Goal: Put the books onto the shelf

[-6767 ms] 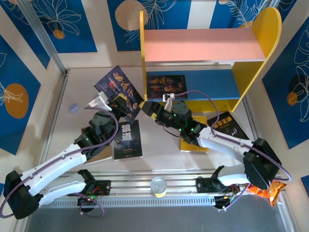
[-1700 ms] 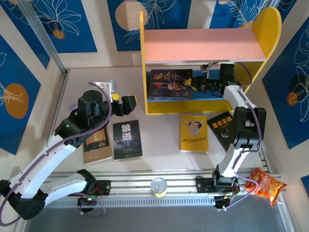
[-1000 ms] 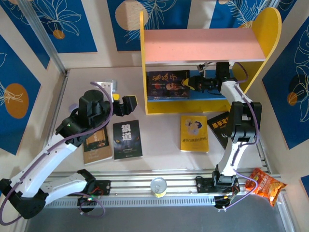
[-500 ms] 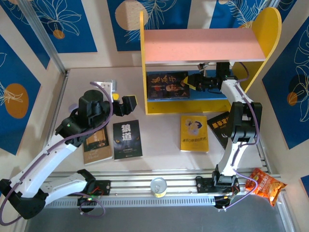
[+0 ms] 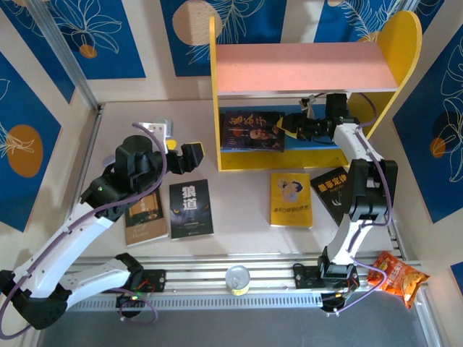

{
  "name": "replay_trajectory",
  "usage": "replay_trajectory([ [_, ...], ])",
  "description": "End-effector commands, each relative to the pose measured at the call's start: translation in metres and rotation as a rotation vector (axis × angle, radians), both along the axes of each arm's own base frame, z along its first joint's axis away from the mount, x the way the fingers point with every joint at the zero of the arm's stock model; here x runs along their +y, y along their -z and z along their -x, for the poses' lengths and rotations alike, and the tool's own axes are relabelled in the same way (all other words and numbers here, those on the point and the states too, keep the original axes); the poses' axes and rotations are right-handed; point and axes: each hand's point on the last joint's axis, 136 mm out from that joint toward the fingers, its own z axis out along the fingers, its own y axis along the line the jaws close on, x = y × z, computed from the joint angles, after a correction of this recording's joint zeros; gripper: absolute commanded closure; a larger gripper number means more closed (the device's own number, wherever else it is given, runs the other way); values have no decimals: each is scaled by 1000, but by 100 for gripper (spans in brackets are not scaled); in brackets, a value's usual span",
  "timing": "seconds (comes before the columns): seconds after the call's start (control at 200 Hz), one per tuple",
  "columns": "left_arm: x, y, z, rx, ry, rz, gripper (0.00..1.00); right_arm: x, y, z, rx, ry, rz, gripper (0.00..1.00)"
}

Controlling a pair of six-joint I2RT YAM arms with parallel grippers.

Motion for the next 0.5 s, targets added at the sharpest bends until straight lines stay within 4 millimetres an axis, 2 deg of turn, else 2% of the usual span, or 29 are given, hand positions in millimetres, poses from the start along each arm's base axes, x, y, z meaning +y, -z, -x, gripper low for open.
replay_trajectory([
  [0.0,9,-4,0,-19,-23,-5,12,0,-13,14,-24,14,12,46],
  [0.135,7,-1,0,-15,-19,-2,12,-3,-8,18,-25,44,52,43],
  [0.29,5,-1,-1,-11,-12,3,12,-3,-8,7,-6,49,62,42],
  [0.395,5,0,-1,-8,-12,1,12,-17,1,-2,32,129,118,42],
  [0.495,6,-1,-1,-9,-17,0,12,-19,4,2,34,150,137,42],
])
